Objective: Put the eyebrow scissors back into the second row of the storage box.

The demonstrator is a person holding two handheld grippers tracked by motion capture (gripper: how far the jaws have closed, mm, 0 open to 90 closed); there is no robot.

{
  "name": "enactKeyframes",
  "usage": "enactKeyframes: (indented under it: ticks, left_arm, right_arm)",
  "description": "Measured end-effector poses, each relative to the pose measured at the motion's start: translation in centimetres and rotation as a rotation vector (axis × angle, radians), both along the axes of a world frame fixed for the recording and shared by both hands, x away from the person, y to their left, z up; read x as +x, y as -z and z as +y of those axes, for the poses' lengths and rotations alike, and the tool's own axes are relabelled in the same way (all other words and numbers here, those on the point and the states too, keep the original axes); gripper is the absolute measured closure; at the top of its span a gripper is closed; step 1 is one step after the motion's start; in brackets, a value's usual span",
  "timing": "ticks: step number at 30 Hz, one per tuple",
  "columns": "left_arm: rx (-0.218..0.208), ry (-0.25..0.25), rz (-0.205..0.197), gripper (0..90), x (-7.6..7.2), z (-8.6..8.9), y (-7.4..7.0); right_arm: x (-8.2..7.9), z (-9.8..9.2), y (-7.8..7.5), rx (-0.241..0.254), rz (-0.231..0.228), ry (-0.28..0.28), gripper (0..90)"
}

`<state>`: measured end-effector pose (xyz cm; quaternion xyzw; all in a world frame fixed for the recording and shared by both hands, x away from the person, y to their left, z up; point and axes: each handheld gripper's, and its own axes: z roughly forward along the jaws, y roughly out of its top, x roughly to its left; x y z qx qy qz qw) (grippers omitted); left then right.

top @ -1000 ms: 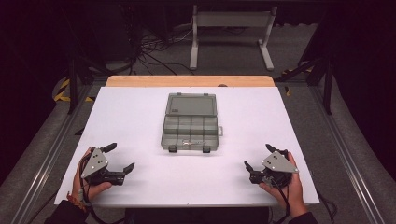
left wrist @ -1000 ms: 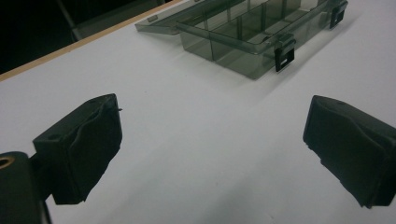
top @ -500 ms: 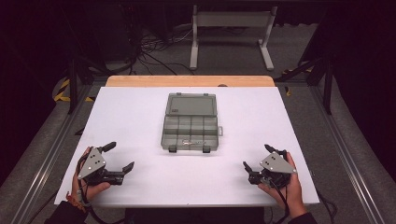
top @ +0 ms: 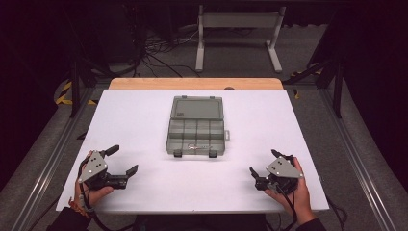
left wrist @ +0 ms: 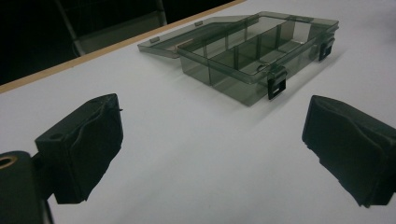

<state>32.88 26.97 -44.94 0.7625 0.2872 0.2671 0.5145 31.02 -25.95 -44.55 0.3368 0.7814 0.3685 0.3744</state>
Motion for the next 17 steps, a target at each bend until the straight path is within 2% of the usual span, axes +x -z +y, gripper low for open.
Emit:
enactKeyframes:
  ticks: [5,13,17]
  left_arm:
    - [0.009,0.003,-0.011,6.0,0.08,-0.08,0.03]
    - [0.003,0.003,0.001,6.0,0.23,-0.09,0.08]
    - [0.014,-0.003,0.000,6.1,0.44,-0.23,0.18]
  right_arm:
    - [0.07,0.09,0.05,-0.009,-0.001,-0.006,8.3]
    - [0.31,0.13,0.33,-0.015,0.009,-0.007,8.2]
    - [0.19,0.03,0.30,-0.013,0.010,-0.003,8.2]
